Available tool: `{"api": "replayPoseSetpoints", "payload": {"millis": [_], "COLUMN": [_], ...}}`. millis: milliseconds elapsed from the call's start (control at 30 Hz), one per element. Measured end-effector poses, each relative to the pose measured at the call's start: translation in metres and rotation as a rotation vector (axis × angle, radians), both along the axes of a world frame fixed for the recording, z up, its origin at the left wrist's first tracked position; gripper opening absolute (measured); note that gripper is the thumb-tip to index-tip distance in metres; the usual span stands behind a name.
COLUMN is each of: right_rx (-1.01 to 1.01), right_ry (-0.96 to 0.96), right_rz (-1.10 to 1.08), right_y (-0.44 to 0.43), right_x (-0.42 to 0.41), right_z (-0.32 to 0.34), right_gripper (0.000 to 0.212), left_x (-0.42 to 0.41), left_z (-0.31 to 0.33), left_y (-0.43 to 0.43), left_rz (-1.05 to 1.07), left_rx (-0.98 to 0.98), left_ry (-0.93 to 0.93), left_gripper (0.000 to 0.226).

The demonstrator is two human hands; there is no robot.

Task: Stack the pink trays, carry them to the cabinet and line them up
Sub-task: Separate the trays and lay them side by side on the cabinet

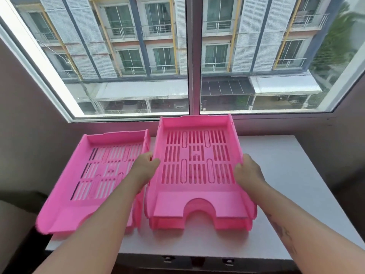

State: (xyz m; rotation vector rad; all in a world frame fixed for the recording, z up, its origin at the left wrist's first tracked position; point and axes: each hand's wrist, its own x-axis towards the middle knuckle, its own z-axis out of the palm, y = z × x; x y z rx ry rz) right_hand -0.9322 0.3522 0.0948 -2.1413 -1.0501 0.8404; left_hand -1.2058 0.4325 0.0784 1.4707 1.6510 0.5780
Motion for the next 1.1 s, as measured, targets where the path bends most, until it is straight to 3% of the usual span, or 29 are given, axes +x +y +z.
{"api": "replayPoseSetpoints", "payload": {"millis": [167,433,700,867,1000,1100], "right_rx": [0.045,0.098,0.073,0.066,0.077,0.052], "right_ry": [0.064,0.005,-0.067,-0.136,-0.115,-0.067], "right_rz": [-0.008,-0.028,-0.066,-0.072,-0.045,-0.025], "right_y": [-0.004,-0.030,-0.072,-0.089,-0.099,-0.100], "right_x": [0.003,0.033,0.137,0.223,0.261,0.273], "right_z": [0.018,0.033,0.043,0.042,0.028,0.008], "right_gripper": [0.036,0.030,0.026,0.027,0.029,0.030], "left_x": [-0.002,0.039,0.150,0.235,0.272,0.283], "left_z": [0.023,0.046,0.042,0.036,0.022,0.009], "left_y": [0.001,-0.014,-0.042,-0.066,-0.085,-0.096], "left_rz": [-0.037,-0.103,-0.157,-0.167,-0.138,-0.088], "left_rx": [0.019,0.070,0.056,0.032,0.004,-0.027], "left_ry": [0.013,-0.076,-0.147,-0.176,-0.145,-0.115], "left_gripper": [0.037,0.021,0.027,0.015,0.010,0.018]}}
